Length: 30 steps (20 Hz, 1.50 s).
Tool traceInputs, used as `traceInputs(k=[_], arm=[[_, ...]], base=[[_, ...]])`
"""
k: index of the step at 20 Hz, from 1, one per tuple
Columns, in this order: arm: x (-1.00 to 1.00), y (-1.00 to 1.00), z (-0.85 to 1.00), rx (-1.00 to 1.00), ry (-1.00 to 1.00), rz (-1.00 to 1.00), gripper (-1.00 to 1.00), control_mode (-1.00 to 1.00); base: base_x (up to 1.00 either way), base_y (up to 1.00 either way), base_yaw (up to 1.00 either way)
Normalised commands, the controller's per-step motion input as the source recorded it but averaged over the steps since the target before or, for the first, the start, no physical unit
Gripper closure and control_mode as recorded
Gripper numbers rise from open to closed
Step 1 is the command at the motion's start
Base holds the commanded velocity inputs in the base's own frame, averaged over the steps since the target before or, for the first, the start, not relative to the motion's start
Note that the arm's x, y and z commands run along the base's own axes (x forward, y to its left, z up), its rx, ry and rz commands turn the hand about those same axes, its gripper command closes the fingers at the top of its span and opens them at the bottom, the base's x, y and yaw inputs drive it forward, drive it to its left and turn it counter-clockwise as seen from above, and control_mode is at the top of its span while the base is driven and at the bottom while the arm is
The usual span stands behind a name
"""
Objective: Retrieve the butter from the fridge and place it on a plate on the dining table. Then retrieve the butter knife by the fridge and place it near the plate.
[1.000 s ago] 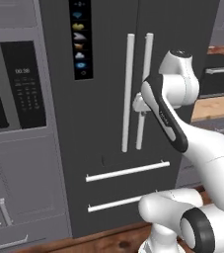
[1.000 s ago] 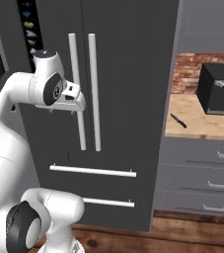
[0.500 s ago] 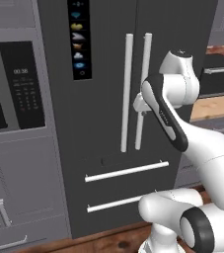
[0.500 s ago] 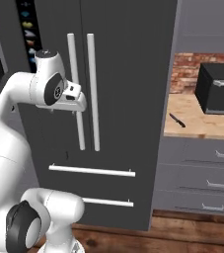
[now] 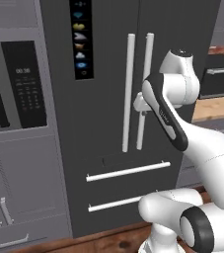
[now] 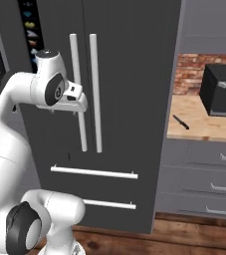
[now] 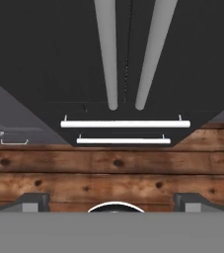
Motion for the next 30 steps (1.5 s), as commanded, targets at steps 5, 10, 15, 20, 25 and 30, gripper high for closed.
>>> traceInputs(k=[5,10,15,20,25,30], arm=[[0.0,0.0,0.0,0.0,0.0,0.0,-1.0,1.0],[0.0,0.0,0.0,0.0,0.0,0.0,-1.0,1.0],[0.02,-0.04,0.0,0.0,0.0,0.0,-1.0,-1.0],[0.31,-0.22,0.0,0.0,0.0,0.0,-1.0,-1.0],[0.33,-0.29,-0.04,0.0,-0.06,0.0,-1.0,-1.0],[0.27,-0.18,-0.07,-0.11,-0.24,0.0,-1.0,-1.0]], base=[[0.11,-0.23,0.0],[0.14,-0.11,0.0],[0.06,-0.02,0.0],[0.0,0.0,0.0],[0.0,0.0,0.0],[0.0,0.0,0.0]])
